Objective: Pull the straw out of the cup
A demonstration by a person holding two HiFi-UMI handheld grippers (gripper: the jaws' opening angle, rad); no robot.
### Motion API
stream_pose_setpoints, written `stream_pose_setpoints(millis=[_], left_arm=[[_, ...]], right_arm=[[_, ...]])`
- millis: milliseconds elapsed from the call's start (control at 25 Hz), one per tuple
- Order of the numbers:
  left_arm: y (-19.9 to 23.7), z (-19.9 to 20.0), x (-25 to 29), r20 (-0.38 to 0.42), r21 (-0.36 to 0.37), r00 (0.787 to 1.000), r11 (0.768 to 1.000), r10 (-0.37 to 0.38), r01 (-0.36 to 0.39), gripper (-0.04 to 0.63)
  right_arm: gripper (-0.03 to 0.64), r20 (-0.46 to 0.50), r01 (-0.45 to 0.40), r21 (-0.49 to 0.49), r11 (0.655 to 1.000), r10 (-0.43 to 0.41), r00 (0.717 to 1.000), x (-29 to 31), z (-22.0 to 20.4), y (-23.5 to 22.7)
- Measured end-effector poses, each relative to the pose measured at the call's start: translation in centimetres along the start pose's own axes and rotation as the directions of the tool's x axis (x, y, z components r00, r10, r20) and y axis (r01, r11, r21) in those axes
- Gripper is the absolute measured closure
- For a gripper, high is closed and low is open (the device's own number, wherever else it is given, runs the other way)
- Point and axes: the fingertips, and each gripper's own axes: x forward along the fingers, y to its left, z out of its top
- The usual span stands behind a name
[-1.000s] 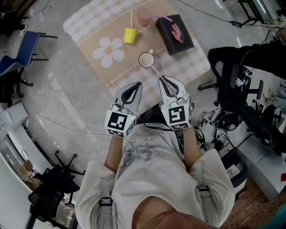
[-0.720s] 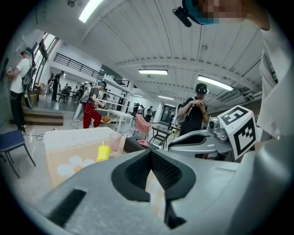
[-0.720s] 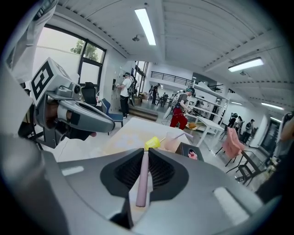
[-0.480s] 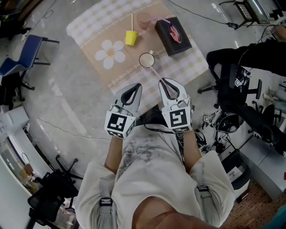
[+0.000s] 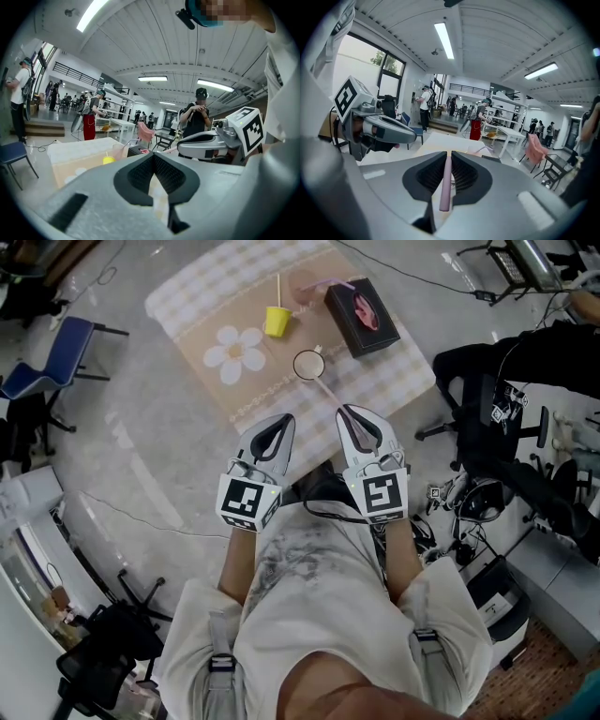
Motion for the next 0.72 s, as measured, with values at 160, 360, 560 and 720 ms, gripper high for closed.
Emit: stream_pose_setpoints(millis=[160, 360, 560, 720], left_arm=[[-0.2, 0.5, -0.9, 0.015, 0.008, 1.0, 1.0, 0.005, -0.006, 0.598], [-0.5, 0.9, -1.9, 0.028, 0.019, 1.0, 1.0, 0.009, -0.009, 0.598], [-0.8, 0.8, -2.6, 0.031, 0.024, 0.999, 1.0, 0.007, -0.008, 0.598], [-0.9, 0.9, -3.0, 0.035, 0.028, 0.999, 1.0, 0.006, -0.007, 0.598]], right_arm=[[0.58, 0.029, 0.008, 0.017, 1.0, -0.009, 1.0, -1.1, 0.8, 0.3], [0.58, 0.059, 0.017, 0.021, 1.0, -0.018, 0.998, -2.2, 1.6, 0.7], [0.581, 0.076, 0.014, 0.035, 0.999, -0.017, 0.997, -3.0, 1.8, 1.2], [0.581, 0.097, 0.003, 0.05, 0.999, -0.008, 0.995, -3.5, 1.9, 1.5]])
